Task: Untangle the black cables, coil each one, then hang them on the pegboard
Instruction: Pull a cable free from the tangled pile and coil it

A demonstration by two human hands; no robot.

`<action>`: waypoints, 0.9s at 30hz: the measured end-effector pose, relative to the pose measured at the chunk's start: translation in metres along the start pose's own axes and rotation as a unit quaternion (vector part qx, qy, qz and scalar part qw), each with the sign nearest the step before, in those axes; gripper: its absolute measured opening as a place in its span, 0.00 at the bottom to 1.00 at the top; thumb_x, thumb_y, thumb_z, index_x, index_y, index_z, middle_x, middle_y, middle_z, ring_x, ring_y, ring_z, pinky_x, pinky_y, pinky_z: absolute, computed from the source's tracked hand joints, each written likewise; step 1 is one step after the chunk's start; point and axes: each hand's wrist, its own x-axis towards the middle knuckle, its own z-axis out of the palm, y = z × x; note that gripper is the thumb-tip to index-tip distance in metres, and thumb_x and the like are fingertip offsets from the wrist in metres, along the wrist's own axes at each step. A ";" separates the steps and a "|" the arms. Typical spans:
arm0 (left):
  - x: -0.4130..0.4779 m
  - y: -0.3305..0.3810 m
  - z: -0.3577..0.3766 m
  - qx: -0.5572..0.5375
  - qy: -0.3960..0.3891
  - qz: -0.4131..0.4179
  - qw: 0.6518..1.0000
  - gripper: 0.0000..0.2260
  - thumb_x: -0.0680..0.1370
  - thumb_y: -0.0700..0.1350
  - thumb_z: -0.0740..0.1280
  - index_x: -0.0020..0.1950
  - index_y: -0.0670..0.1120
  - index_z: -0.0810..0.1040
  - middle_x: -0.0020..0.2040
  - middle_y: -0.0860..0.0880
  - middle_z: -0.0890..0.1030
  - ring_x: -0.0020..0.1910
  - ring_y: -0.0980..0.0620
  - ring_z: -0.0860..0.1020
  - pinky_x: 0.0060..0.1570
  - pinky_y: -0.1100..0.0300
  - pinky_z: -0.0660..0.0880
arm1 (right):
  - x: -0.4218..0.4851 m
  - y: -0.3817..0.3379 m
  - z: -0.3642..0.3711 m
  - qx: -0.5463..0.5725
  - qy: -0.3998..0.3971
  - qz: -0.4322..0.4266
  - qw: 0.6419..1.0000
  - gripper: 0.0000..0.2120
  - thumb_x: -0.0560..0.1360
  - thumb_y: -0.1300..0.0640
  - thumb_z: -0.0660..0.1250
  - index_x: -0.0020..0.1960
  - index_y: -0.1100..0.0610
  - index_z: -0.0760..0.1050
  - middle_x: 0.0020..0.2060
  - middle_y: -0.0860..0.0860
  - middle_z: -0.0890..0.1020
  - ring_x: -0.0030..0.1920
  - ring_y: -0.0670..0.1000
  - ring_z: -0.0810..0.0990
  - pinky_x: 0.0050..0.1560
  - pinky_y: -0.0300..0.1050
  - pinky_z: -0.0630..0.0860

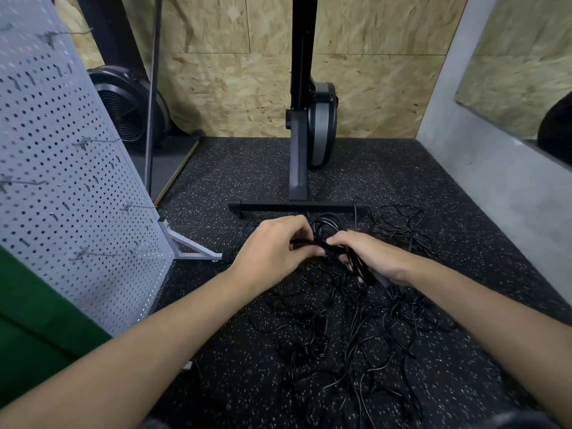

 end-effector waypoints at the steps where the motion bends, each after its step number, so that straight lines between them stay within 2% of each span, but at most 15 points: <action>1: 0.001 0.001 -0.002 0.006 0.003 0.001 1.000 0.13 0.75 0.57 0.77 0.49 0.50 0.79 0.44 0.58 0.81 0.45 0.58 0.79 0.47 0.55 0.78 | -0.002 -0.001 0.000 -0.019 -0.027 -0.005 0.999 0.38 0.62 0.23 0.65 0.62 0.47 0.68 0.51 0.44 0.77 0.43 0.55 0.76 0.42 0.51 0.72; 2: 0.001 0.002 -0.003 0.011 0.004 0.004 1.000 0.14 0.74 0.57 0.77 0.49 0.50 0.79 0.44 0.58 0.81 0.44 0.57 0.79 0.46 0.53 0.78 | -0.003 -0.002 0.000 -0.049 -0.048 -0.011 0.998 0.42 0.61 0.23 0.68 0.66 0.48 0.68 0.58 0.47 0.79 0.50 0.55 0.78 0.49 0.52 0.74; 4: 0.001 0.005 -0.004 0.017 0.002 0.006 1.000 0.14 0.74 0.59 0.76 0.49 0.51 0.79 0.44 0.58 0.80 0.43 0.56 0.79 0.45 0.51 0.79 | -0.005 -0.004 0.004 -0.123 -0.069 -0.025 0.990 0.45 0.66 0.27 0.70 0.75 0.50 0.65 0.72 0.45 0.73 0.65 0.51 0.75 0.67 0.52 0.72; 6: 0.000 0.008 -0.005 0.020 -0.002 0.001 1.000 0.15 0.73 0.60 0.77 0.49 0.51 0.79 0.44 0.58 0.79 0.41 0.57 0.78 0.45 0.51 0.78 | -0.007 -0.005 0.009 -0.171 -0.068 -0.032 0.982 0.44 0.70 0.30 0.67 0.80 0.50 0.61 0.75 0.44 0.70 0.70 0.50 0.73 0.71 0.51 0.71; 7: 0.000 0.009 -0.006 0.021 -0.002 0.000 1.000 0.15 0.73 0.60 0.77 0.48 0.51 0.80 0.44 0.58 0.79 0.41 0.57 0.78 0.45 0.51 0.79 | -0.008 -0.006 0.010 -0.191 -0.072 -0.036 0.978 0.42 0.73 0.31 0.65 0.80 0.50 0.61 0.75 0.47 0.72 0.70 0.51 0.74 0.71 0.53 0.72; 8: 0.000 0.009 -0.006 0.025 -0.003 -0.001 1.000 0.15 0.73 0.59 0.78 0.48 0.51 0.80 0.44 0.58 0.79 0.41 0.57 0.78 0.45 0.51 0.79 | -0.011 -0.007 0.011 -0.210 -0.084 -0.041 0.973 0.35 0.77 0.33 0.63 0.78 0.49 0.64 0.70 0.49 0.76 0.67 0.52 0.77 0.69 0.56 0.74; 9: 0.000 0.009 -0.006 0.031 -0.003 0.000 1.000 0.14 0.73 0.59 0.78 0.48 0.52 0.80 0.44 0.58 0.79 0.41 0.57 0.78 0.45 0.51 0.79 | -0.013 -0.008 0.012 -0.220 -0.089 -0.060 0.970 0.26 0.81 0.35 0.61 0.72 0.50 0.69 0.62 0.50 0.80 0.59 0.52 0.81 0.65 0.55 0.78; 10: 0.000 0.008 -0.007 0.035 -0.003 0.001 0.999 0.14 0.73 0.59 0.78 0.48 0.52 0.80 0.44 0.58 0.79 0.41 0.57 0.78 0.44 0.51 0.79 | -0.017 -0.010 0.012 -0.219 -0.094 -0.072 0.969 0.18 0.83 0.38 0.60 0.63 0.50 0.72 0.53 0.50 0.82 0.50 0.51 0.82 0.57 0.53 0.79; 11: 0.000 0.008 -0.007 0.037 -0.003 0.003 0.999 0.14 0.73 0.59 0.78 0.49 0.52 0.80 0.45 0.58 0.79 0.41 0.57 0.78 0.44 0.51 0.79 | -0.018 -0.011 0.012 -0.209 -0.096 -0.081 0.970 0.15 0.85 0.40 0.59 0.56 0.51 0.72 0.47 0.50 0.81 0.43 0.50 0.79 0.50 0.51 0.78; 13: 0.000 0.006 -0.006 0.035 -0.008 0.013 0.999 0.13 0.74 0.58 0.77 0.49 0.51 0.80 0.47 0.57 0.78 0.43 0.56 0.78 0.45 0.52 0.79 | -0.021 -0.012 0.011 -0.195 -0.094 -0.084 0.973 0.16 0.86 0.42 0.58 0.49 0.54 0.71 0.41 0.50 0.79 0.38 0.50 0.76 0.43 0.49 0.74; 18: 0.004 -0.008 -0.015 0.024 -0.071 0.049 0.996 0.07 0.79 0.49 0.74 0.56 0.50 0.84 0.51 0.57 0.80 0.49 0.58 0.79 0.53 0.55 0.78 | -0.025 -0.012 0.008 -0.158 -0.087 -0.087 0.980 0.16 0.87 0.47 0.58 0.49 0.56 0.74 0.38 0.46 0.82 0.38 0.47 0.79 0.37 0.41 0.75; 21: 0.007 -0.018 -0.030 0.068 -0.097 0.025 0.993 0.07 0.82 0.49 0.71 0.58 0.51 0.85 0.48 0.58 0.82 0.43 0.62 0.78 0.49 0.57 0.80 | -0.028 -0.010 0.004 -0.166 -0.094 -0.078 0.979 0.16 0.87 0.48 0.58 0.47 0.57 0.73 0.34 0.43 0.80 0.33 0.40 0.77 0.34 0.37 0.75; 23: 0.009 -0.023 -0.042 0.028 -0.083 -0.041 0.995 0.06 0.83 0.48 0.69 0.57 0.51 0.85 0.42 0.58 0.84 0.35 0.61 0.79 0.42 0.61 0.79 | -0.030 -0.009 0.004 -0.175 -0.100 -0.069 0.977 0.16 0.87 0.48 0.58 0.46 0.57 0.72 0.32 0.42 0.77 0.28 0.38 0.74 0.33 0.35 0.73; 25: 0.007 -0.027 -0.048 0.005 -0.076 -0.064 0.995 0.09 0.83 0.52 0.68 0.57 0.51 0.85 0.44 0.58 0.85 0.40 0.62 0.82 0.44 0.66 0.77 | -0.031 -0.008 0.005 -0.167 -0.096 -0.067 0.979 0.16 0.87 0.49 0.58 0.46 0.57 0.71 0.32 0.43 0.76 0.26 0.37 0.73 0.31 0.33 0.71; 27: 0.003 -0.027 -0.046 0.005 -0.128 -0.063 0.990 0.12 0.83 0.55 0.66 0.61 0.52 0.84 0.50 0.61 0.84 0.48 0.65 0.82 0.51 0.68 0.77 | -0.031 -0.009 0.006 -0.143 -0.090 -0.074 0.983 0.15 0.87 0.51 0.57 0.46 0.56 0.70 0.33 0.45 0.75 0.26 0.37 0.73 0.29 0.33 0.71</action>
